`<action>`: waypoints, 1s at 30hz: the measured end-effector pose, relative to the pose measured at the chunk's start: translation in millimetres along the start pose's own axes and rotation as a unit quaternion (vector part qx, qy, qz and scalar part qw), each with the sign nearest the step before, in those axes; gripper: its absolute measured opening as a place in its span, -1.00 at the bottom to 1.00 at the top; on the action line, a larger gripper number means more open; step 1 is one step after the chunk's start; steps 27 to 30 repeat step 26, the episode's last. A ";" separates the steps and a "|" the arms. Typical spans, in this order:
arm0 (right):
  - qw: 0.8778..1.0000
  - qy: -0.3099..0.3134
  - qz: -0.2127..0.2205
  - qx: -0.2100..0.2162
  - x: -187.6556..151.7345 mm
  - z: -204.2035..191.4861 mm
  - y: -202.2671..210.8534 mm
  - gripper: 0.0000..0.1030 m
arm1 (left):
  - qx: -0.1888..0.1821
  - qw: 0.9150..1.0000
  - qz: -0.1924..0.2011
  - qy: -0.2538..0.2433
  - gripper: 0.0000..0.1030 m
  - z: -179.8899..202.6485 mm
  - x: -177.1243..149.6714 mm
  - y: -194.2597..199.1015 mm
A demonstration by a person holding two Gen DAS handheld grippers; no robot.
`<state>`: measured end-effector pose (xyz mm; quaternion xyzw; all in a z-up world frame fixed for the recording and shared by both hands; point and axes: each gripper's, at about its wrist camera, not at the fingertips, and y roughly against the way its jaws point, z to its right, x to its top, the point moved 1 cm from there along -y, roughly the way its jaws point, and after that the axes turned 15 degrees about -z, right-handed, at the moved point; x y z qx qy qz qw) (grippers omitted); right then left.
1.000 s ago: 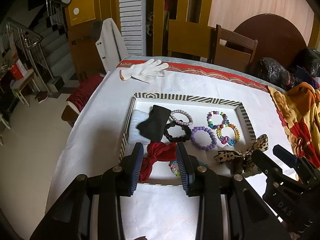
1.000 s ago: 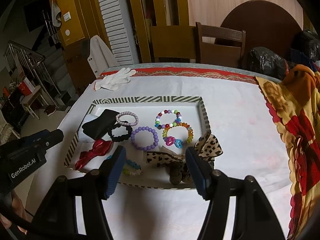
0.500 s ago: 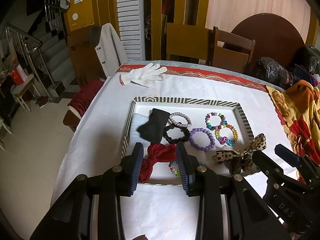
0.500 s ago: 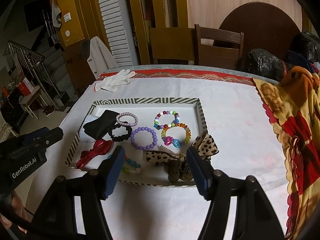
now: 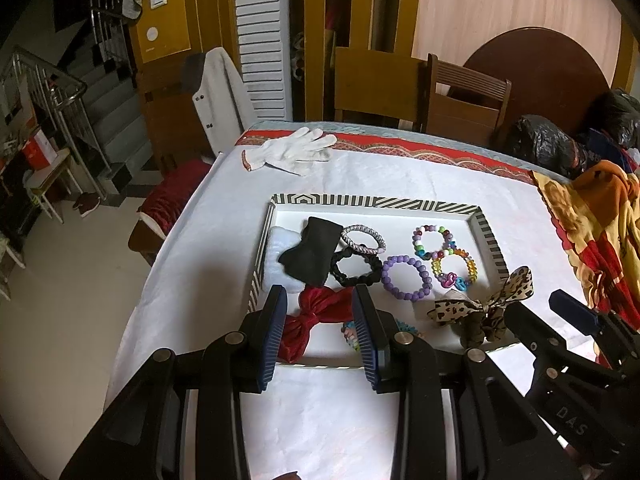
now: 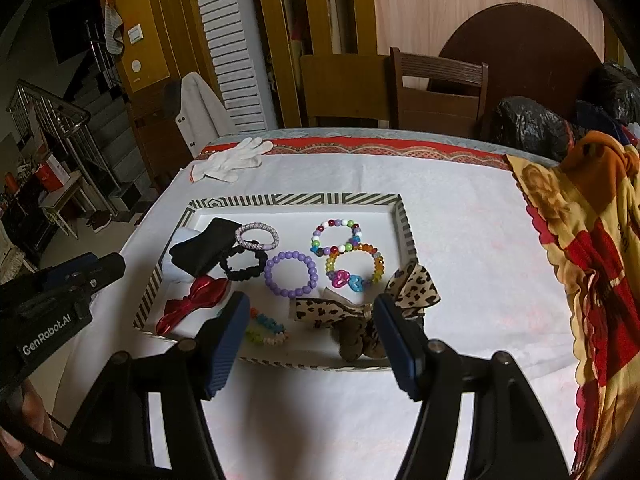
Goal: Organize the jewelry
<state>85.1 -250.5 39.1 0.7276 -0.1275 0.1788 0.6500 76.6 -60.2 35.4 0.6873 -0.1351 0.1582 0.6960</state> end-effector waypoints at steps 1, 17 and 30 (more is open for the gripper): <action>1.000 -0.001 -0.001 0.001 -0.8 -0.1 0.3 0.31 | 0.000 1.000 -0.001 -0.001 -0.18 -0.5 0.0 -0.5; 1.000 0.003 -0.008 0.004 -3.7 -0.9 -4.1 0.31 | -0.007 1.000 -0.007 -0.008 -0.18 5.9 -3.4 -2.8; 1.000 -0.005 -0.012 0.008 -5.5 10.3 -7.2 0.31 | -0.029 1.000 -0.002 -0.006 -0.18 8.6 -3.0 -1.4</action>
